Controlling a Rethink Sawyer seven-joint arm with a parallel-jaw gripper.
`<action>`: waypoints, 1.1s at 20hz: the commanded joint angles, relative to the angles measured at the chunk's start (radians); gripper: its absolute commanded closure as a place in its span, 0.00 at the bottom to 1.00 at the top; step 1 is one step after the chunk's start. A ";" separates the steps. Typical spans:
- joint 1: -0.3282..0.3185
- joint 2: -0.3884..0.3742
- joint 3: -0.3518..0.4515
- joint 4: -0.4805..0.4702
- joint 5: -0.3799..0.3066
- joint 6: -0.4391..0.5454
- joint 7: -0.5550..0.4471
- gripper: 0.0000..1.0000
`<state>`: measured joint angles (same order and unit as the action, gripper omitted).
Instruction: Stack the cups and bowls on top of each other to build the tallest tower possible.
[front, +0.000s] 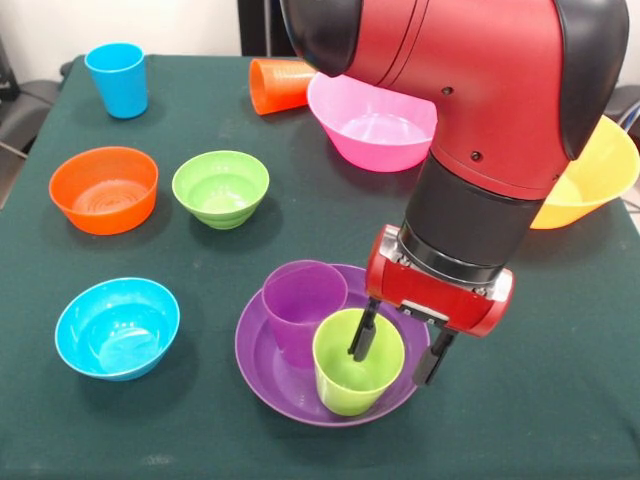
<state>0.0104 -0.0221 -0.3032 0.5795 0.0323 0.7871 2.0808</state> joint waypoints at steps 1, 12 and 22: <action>0.016 -0.017 0.047 0.029 0.018 -0.004 0.166 0.00; 0.004 -0.121 0.034 0.034 0.050 0.171 0.068 0.00; -0.004 -0.094 0.042 0.029 0.048 0.123 0.070 0.00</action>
<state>0.0143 -0.1340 -0.3173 0.5798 0.0843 0.8375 2.0808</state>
